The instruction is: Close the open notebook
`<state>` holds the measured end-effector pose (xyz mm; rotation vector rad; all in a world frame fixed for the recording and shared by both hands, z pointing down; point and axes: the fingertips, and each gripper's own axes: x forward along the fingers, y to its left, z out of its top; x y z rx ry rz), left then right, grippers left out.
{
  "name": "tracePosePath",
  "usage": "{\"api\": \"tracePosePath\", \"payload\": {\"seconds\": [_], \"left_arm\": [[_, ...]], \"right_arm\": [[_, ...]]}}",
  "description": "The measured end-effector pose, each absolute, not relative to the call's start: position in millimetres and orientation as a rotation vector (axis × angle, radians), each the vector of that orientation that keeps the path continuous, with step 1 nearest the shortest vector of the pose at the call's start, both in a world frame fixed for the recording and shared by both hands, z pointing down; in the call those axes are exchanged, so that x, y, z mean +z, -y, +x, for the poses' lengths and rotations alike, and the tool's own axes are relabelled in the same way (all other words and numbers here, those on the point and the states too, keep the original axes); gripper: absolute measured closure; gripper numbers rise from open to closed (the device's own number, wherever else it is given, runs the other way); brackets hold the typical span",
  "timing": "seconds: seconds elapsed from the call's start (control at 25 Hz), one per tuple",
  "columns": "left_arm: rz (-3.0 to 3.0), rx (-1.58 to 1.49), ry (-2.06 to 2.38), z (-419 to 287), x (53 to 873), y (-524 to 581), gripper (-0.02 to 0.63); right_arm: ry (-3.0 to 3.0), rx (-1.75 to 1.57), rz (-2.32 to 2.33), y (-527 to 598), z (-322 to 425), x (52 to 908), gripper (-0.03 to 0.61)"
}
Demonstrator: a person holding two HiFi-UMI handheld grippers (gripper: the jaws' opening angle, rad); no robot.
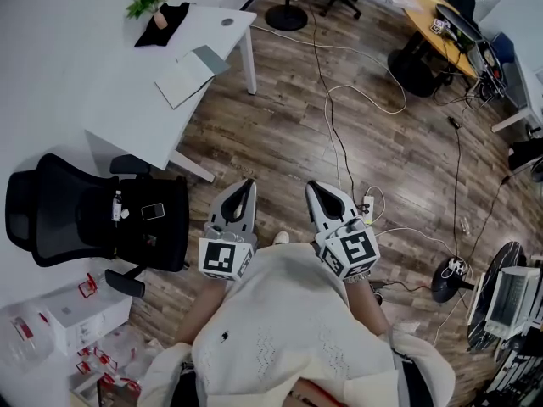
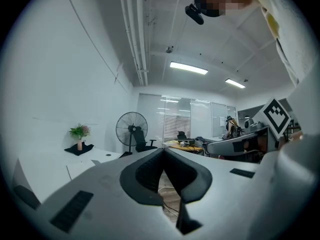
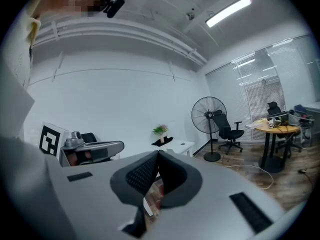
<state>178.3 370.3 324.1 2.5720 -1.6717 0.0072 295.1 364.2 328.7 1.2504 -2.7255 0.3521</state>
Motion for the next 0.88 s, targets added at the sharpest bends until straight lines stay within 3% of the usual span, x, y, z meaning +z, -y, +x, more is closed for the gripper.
{"api": "tracePosePath", "payload": {"seconds": [0.88], "left_arm": [[2.627, 0.016, 1.537, 169, 331, -228, 0.603]], "right_arm": [[2.582, 0.337, 1.483, -251, 297, 334, 0.577]]}}
